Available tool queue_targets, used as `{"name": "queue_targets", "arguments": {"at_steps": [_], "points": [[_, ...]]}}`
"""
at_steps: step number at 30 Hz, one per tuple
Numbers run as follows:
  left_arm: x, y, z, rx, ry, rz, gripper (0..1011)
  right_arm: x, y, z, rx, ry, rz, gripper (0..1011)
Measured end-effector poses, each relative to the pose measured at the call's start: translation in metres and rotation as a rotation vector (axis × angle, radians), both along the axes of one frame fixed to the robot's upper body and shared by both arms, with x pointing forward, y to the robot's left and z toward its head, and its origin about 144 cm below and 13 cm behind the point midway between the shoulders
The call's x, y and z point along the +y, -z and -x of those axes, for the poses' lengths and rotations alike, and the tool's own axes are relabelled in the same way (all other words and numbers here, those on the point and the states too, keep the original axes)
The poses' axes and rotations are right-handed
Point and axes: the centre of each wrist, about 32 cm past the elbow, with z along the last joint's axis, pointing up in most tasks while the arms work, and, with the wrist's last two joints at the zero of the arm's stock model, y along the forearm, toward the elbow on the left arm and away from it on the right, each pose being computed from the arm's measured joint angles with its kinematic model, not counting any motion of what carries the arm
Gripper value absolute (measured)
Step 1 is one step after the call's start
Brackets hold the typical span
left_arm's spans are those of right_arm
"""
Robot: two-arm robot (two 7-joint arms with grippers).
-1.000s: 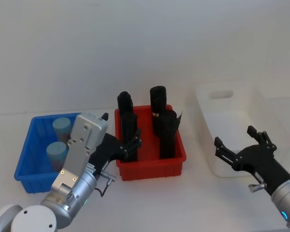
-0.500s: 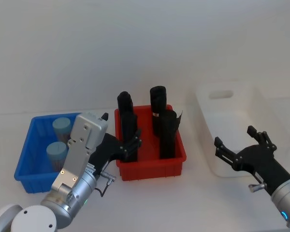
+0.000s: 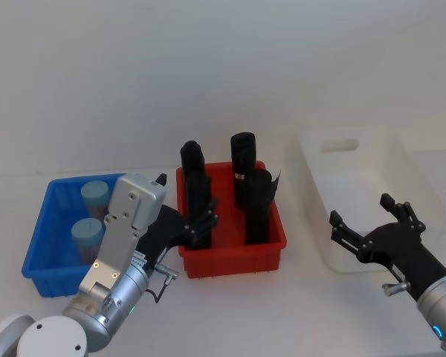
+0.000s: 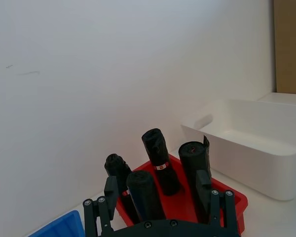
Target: Pick the cotton swabs from the blue box and place them into the white box.
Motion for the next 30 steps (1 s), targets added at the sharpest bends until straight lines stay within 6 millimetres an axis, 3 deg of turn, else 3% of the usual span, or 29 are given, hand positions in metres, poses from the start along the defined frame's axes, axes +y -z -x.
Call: {"name": "queue_targets", "arguments": {"at_steps": [13, 30], "points": [[-0.001, 0.000, -0.004, 0.014, -0.017, 0.003, 1004, 0.000, 0.000, 0.000, 0.000, 0.000, 0.000, 1002], [0.017, 0.007, -0.037, 0.113, -0.149, 0.024, 1004, 0.000, 0.000, 0.000, 0.000, 0.000, 0.000, 1002]]}}
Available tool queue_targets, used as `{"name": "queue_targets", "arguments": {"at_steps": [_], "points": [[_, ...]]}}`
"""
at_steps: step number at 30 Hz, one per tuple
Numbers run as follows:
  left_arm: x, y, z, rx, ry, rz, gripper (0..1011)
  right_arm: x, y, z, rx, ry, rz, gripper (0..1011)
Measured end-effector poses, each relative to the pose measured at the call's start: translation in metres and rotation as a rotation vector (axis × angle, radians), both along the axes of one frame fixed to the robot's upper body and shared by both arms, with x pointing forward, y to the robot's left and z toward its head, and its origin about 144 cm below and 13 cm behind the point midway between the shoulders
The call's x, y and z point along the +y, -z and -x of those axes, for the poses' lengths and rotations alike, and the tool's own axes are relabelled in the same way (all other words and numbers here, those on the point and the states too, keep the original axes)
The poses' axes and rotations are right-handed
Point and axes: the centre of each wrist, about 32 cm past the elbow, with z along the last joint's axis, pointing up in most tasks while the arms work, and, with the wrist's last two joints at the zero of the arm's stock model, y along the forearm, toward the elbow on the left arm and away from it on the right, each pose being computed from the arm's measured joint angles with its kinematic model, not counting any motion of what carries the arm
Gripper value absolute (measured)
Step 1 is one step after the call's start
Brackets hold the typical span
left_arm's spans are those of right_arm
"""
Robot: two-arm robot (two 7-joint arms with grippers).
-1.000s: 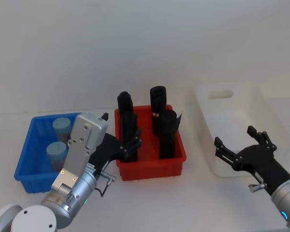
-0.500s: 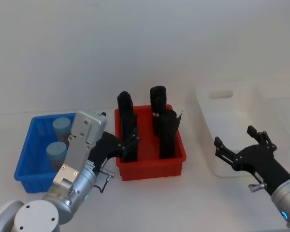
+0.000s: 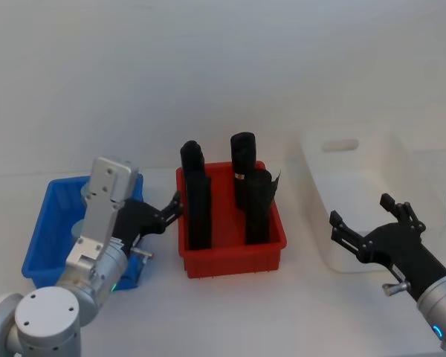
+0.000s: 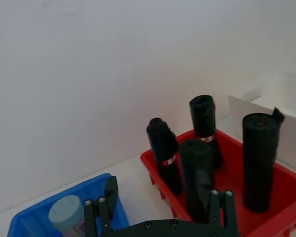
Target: Pick the cotton swabs from the blue box and place them into the white box.
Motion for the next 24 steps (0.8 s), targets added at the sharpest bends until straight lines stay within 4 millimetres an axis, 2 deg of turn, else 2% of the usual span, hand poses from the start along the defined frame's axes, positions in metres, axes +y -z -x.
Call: {"name": "queue_targets", "arguments": {"at_steps": [9, 24], "points": [[0.026, 0.007, -0.017, 0.067, -0.118, 0.019, 1004, 0.000, 0.000, 0.000, 0.000, 0.000, 0.000, 1002], [0.061, 0.017, -0.026, 0.169, -0.244, 0.037, 1004, 0.000, 0.000, 0.000, 0.000, 0.000, 0.000, 1002]]}}
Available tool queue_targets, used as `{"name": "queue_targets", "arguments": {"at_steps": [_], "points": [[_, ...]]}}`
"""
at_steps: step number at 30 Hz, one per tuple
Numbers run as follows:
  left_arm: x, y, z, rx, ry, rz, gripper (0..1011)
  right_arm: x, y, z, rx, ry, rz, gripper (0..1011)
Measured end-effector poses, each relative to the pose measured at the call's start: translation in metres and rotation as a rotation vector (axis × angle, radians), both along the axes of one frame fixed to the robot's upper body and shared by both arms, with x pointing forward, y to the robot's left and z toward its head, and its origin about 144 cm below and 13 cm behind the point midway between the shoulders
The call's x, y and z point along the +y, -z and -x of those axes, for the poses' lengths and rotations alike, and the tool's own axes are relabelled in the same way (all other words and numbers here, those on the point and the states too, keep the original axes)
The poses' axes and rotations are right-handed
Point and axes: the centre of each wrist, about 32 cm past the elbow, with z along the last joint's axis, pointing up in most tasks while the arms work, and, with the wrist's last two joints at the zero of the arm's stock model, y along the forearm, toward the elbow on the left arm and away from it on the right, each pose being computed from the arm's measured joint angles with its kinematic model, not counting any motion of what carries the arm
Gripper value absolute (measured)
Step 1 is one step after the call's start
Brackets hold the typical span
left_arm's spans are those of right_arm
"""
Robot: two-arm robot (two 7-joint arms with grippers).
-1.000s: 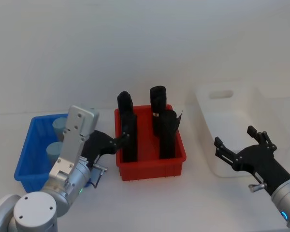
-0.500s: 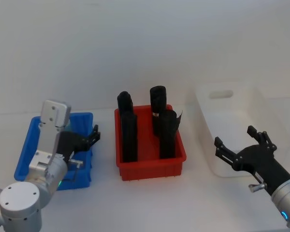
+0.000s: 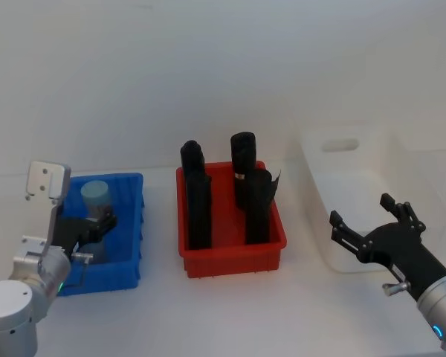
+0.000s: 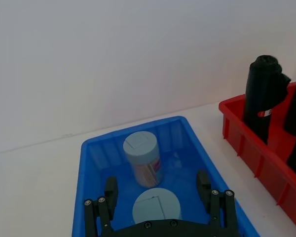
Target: Pick the cotton swabs from the blue box and place them into the white box.
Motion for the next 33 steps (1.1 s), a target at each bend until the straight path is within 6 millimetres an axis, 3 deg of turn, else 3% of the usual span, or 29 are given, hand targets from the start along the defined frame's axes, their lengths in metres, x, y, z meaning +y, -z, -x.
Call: {"name": "queue_targets", "arguments": {"at_steps": [14, 33], "points": [[0.016, 0.009, -0.003, 0.064, -0.003, 0.044, 1004, 0.000, 0.000, 0.000, 0.000, 0.000, 0.000, 1002], [0.023, 0.018, -0.009, 0.098, 0.028, 0.084, 993, 0.000, 0.000, 0.000, 0.000, 0.000, 0.000, 1002]]}}
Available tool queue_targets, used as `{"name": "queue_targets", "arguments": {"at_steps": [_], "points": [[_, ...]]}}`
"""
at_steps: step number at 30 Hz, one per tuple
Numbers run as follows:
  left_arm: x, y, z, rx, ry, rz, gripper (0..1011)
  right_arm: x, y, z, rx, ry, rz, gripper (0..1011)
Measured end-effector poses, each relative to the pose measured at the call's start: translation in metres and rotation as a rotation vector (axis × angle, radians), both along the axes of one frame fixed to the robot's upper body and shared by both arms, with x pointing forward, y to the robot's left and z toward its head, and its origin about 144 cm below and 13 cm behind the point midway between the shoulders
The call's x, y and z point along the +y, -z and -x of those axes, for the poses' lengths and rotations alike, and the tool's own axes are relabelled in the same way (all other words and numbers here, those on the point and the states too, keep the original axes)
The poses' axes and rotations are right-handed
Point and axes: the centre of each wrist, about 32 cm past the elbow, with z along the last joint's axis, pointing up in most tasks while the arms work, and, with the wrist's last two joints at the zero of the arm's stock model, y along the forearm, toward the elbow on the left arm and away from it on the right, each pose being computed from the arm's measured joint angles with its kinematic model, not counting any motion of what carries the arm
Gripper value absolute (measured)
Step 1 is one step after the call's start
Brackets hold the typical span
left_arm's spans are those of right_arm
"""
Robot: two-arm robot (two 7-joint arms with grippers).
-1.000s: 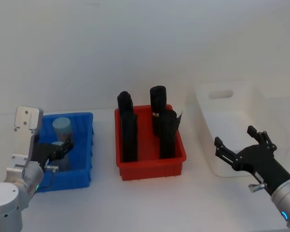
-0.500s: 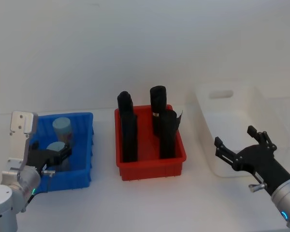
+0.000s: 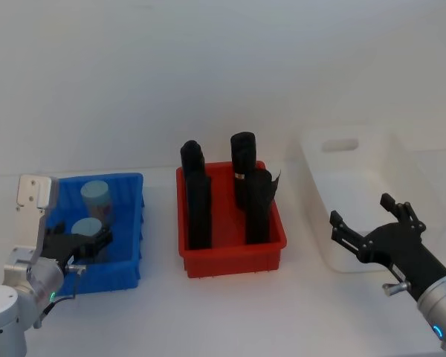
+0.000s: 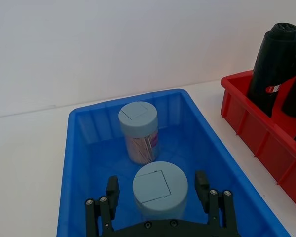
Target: Pick the cotton swabs from the blue box and place them into the white box.
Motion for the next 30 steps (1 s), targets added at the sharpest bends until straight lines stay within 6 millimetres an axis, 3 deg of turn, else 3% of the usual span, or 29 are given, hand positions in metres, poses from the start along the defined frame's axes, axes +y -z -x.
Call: {"name": "queue_targets", "arguments": {"at_steps": [5, 13, 22, 30], "points": [[0.000, 0.001, -0.001, 0.003, 0.007, 0.000, 905, 0.000, 0.000, 0.000, 0.000, 0.000, 0.000, 1002], [-0.001, 0.002, -0.003, 0.002, 0.023, -0.007, 659, 0.000, 0.000, 0.000, 0.000, 0.000, 0.000, 1002], [-0.004, -0.005, -0.002, -0.018, 0.040, -0.020, 653, 0.000, 0.000, 0.000, 0.000, 0.000, 0.000, 1002], [-0.009, -0.024, 0.002, -0.066, 0.070, -0.047, 653, 0.000, 0.000, 0.000, 0.000, 0.000, 0.000, 1002]]}}
